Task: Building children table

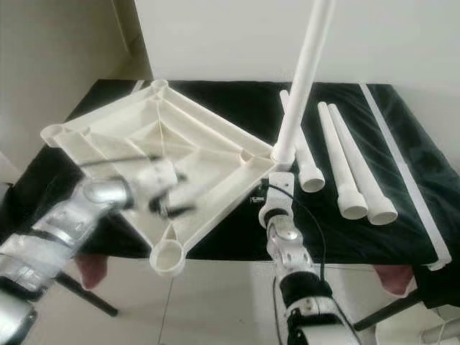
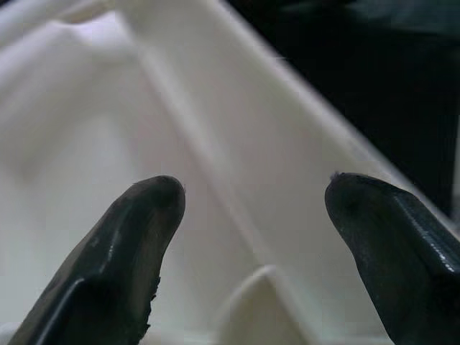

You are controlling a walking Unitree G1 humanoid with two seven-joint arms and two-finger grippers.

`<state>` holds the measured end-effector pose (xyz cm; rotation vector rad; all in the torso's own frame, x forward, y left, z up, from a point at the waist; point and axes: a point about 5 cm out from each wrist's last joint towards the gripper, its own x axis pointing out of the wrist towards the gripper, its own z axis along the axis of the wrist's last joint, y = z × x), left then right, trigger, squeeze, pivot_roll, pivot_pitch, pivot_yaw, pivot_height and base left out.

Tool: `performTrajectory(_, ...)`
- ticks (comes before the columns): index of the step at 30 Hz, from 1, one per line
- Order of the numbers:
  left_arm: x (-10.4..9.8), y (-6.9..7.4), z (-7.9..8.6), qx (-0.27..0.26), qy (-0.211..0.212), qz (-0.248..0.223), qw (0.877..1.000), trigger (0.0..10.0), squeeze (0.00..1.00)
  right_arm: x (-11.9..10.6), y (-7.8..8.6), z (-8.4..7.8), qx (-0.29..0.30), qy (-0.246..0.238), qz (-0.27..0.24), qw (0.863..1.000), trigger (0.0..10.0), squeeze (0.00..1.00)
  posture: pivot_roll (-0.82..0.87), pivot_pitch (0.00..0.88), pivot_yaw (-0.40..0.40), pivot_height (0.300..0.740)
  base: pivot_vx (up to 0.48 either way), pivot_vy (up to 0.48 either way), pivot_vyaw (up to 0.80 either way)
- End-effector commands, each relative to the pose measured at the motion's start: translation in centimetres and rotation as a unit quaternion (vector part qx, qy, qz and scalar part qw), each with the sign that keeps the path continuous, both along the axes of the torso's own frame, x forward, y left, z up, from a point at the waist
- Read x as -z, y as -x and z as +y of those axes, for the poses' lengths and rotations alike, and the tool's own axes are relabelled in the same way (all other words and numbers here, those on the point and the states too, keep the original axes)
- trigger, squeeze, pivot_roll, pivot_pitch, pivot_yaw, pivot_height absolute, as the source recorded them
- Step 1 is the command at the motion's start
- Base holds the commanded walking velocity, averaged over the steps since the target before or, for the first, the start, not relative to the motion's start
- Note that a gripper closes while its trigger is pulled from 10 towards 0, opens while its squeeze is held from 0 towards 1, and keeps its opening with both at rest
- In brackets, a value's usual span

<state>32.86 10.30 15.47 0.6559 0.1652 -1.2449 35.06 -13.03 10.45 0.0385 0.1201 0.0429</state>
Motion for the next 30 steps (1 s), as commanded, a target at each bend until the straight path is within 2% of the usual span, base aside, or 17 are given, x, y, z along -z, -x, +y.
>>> performTrajectory(1,0.0,-0.1,-0.1,-0.002,0.002,0.003,1.0,10.0,0.0,-0.5,-0.5,0.6,-0.014,0.002,-0.009,1.0,10.0,0.0,-0.03,0.015,0.041,0.74,0.0,0.0,0.0)
performTrajectory(5,-0.8,-0.3,0.2,-0.018,0.02,0.013,1.0,10.0,0.0,-1.1,-0.9,0.5,-0.013,-0.001,-0.015,1.0,10.0,0.0,-0.02,0.018,0.034,0.74,0.0,0.0,0.0)
performTrajectory(9,-1.7,-0.6,1.4,-0.023,0.033,0.017,0.999,10.0,0.0,-0.9,-0.6,0.1,-0.016,0.003,-0.02,1.0,10.0,0.0,-0.01,0.022,0.031,0.74,0.0,0.0,0.0)
performTrajectory(10,-2.5,-1.1,2.3,-0.028,0.044,0.022,0.998,10.0,0.0,-0.7,-0.4,-0.2,-0.016,0.004,-0.024,1.0,10.0,0.0,-0.01,0.027,0.032,0.74,0.0,0.0,0.0)
performTrajectory(12,-2.8,-1.3,2.7,-0.03,0.045,0.023,0.998,10.0,0.0,-0.7,-0.3,-0.2,-0.017,0.004,-0.026,1.0,10.0,0.0,-0.01,0.027,0.032,0.74,0.0,0.0,0.0)
performTrajectory(15,-3.6,-2.1,5.1,-0.055,0.042,0.03,0.997,10.0,0.0,-0.8,0.9,-1.0,-0.026,-0.001,-0.049,0.998,10.0,0.0,-0.01,0.037,0.041,0.74,0.0,0.0,0.0)
performTrajectory(17,-3.8,-2.2,5.9,-0.059,0.039,0.034,0.997,10.0,0.0,-0.7,1.3,-1.4,-0.026,0.002,-0.052,0.998,10.0,0.0,-0.01,0.037,0.041,0.74,0.0,0.0,0.0)
performTrajectory(21,-3.9,-1.8,6.9,-0.045,0.027,0.04,0.998,10.0,0.0,-0.5,2.1,-2.0,-0.028,0.009,-0.055,0.998,10.0,0.0,-0.01,0.045,0.044,0.74,0.0,0.0,0.0)
performTrajectory(24,-1.6,-1.7,8.4,-0.059,-0.06,0.063,0.994,10.0,0.0,0.0,2.9,-2.7,-0.027,0.015,-0.051,0.998,10.0,0.0,-0.01,0.048,0.049,0.74,0.0,0.0,0.0)
performTrajectory(27,-0.9,-1.4,8.8,-0.052,-0.065,0.096,0.992,10.0,0.0,0.3,3.4,-2.9,-0.031,0.02,-0.048,0.998,10.0,0.0,-0.01,0.049,0.053,0.74,0.0,0.0,0.0)
performTrajectory(30,-0.6,-1.5,8.9,-0.05,-0.081,0.097,0.991,10.0,0.0,0.2,3.7,-3.0,-0.033,0.02,-0.049,0.998,10.0,0.0,-0.01,0.05,0.057,0.74,0.0,0.0,0.0)
